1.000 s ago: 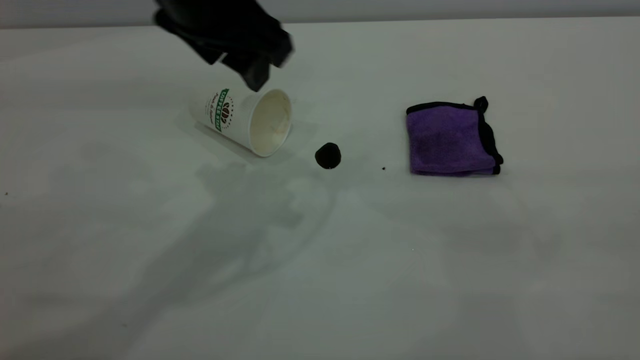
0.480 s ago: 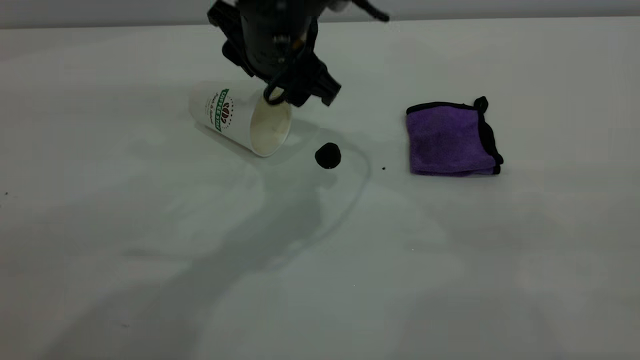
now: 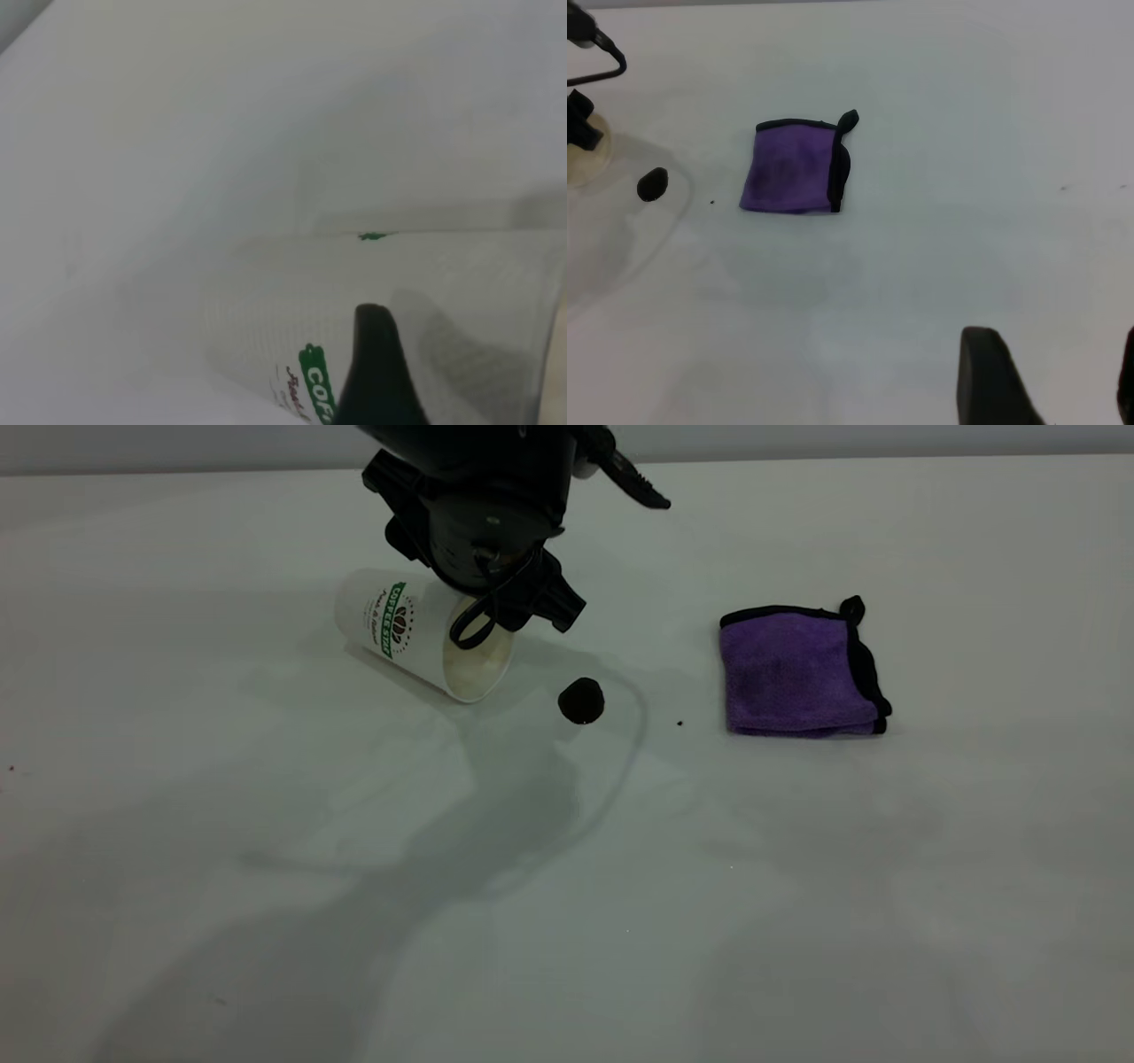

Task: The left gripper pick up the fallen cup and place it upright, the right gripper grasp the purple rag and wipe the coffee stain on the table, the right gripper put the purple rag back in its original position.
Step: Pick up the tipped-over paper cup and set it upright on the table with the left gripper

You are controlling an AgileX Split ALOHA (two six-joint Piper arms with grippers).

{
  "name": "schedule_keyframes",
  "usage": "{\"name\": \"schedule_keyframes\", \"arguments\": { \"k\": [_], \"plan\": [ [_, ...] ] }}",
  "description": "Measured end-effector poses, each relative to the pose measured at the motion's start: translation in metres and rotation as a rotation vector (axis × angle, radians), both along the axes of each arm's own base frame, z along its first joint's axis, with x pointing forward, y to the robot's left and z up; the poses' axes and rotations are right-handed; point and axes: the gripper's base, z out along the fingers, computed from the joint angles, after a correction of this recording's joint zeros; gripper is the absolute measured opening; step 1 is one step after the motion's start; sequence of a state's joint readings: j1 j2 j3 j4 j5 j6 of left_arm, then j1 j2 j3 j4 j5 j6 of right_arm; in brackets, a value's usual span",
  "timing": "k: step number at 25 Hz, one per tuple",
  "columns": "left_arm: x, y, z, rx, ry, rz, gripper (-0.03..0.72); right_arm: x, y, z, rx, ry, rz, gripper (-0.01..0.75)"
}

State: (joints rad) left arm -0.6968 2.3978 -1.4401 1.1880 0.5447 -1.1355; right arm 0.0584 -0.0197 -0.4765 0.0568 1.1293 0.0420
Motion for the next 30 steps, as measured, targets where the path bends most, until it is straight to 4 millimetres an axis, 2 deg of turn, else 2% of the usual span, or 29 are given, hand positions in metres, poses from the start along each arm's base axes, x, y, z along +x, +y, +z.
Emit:
{"name": "schedule_keyframes", "arguments": {
  "k": [13,17,19,21,24,26,27,30],
  "plan": [
    [-0.003,0.009,-0.022,0.098,0.022,0.042,0.580,0.000,0.000,0.000,-0.001,0.000,0.000,0.391],
    [-0.004,0.013,-0.028,0.133,0.026,0.057,0.550,0.000,0.000,0.000,0.000,0.000,0.000,0.391],
    [-0.005,0.014,-0.029,0.141,0.027,0.062,0.499,0.000,0.000,0.000,0.000,0.000,0.000,0.391],
    [-0.005,0.014,-0.029,0.148,0.025,0.067,0.417,0.000,0.000,0.000,0.000,0.000,0.000,0.391],
    [-0.004,0.018,-0.026,0.186,0.011,0.085,0.237,0.000,0.000,0.000,0.000,0.000,0.000,0.391],
    [-0.003,0.020,-0.020,0.224,-0.006,0.100,0.098,0.000,0.000,0.000,0.000,0.000,0.000,0.391],
    [-0.003,0.021,-0.015,0.231,-0.011,0.103,0.053,0.000,0.000,0.000,0.000,0.000,0.000,0.391],
    [-0.002,0.018,0.002,0.215,0.017,0.085,0.007,0.000,0.000,0.000,-0.001,0.000,0.001,0.391]
  ]
}}
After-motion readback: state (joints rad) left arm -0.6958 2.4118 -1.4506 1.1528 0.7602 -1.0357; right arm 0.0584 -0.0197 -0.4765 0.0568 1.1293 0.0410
